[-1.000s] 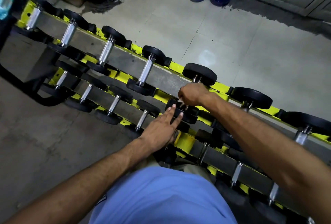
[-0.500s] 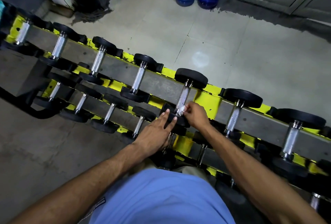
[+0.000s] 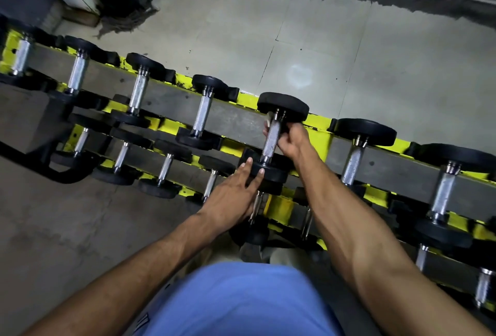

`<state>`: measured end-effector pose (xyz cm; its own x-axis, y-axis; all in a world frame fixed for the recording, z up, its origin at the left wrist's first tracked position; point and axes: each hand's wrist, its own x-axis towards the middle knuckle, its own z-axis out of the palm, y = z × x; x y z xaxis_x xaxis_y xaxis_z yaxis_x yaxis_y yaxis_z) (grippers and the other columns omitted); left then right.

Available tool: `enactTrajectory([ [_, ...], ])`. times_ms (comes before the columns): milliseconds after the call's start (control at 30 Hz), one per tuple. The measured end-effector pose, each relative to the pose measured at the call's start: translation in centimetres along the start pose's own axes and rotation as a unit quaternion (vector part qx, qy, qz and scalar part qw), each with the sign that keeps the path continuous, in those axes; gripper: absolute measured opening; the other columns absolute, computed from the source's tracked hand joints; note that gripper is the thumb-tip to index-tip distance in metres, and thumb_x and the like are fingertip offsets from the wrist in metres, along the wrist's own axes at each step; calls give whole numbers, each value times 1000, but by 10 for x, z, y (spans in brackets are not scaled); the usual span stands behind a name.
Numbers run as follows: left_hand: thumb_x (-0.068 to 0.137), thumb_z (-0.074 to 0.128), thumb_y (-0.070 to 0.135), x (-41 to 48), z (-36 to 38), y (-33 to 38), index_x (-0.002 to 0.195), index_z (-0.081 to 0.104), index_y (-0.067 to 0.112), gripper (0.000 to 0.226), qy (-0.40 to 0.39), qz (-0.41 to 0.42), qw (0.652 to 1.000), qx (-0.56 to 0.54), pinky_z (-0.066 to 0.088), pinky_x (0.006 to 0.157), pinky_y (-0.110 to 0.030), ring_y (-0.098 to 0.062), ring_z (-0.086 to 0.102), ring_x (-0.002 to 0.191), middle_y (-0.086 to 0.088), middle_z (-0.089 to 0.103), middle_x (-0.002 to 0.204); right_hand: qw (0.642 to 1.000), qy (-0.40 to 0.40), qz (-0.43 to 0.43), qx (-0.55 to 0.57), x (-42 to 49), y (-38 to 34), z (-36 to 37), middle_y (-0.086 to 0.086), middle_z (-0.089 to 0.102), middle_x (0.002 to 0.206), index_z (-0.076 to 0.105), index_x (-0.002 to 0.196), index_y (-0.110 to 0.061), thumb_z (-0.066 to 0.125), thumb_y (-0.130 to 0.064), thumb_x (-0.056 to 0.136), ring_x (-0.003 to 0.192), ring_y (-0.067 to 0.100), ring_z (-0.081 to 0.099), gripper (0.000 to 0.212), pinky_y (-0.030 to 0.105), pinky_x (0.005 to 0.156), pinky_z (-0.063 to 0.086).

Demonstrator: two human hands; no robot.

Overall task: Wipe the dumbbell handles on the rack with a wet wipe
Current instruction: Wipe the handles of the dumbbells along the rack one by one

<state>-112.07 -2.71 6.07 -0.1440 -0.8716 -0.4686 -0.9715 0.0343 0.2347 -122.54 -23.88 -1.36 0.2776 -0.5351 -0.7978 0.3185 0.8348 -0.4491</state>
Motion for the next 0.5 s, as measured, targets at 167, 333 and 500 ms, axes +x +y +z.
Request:
enactTrajectory([
  [167,106,43,25,-1,0,-2,168,2,17,75,2,10,1000,3,27,125,-40,-34,8,162,-25,-13,172,995,-16,-13,95,9,10,0,9,76,87,65,101,-8,32,-18,104,75,24,71,35,43,84,52],
  [333,107,42,23,0,-4,-7,168,1,16,74,-2,17,1000,13,24,126,-41,-35,9,161,-26,-12,171,989,-9,-10,150,11,11,3,11,76,84,65,101,-7,29,-13,101,72,25,73,36,40,80,52],
  [500,108,42,21,-1,-5,-9,168,0,17,74,-7,26,1000,17,22,127,-41,-35,11,161,-26,-12,171,982,101,-145,73,1,26,9,2,68,62,61,85,-9,42,1,97,53,14,62,24,27,54,51],
])
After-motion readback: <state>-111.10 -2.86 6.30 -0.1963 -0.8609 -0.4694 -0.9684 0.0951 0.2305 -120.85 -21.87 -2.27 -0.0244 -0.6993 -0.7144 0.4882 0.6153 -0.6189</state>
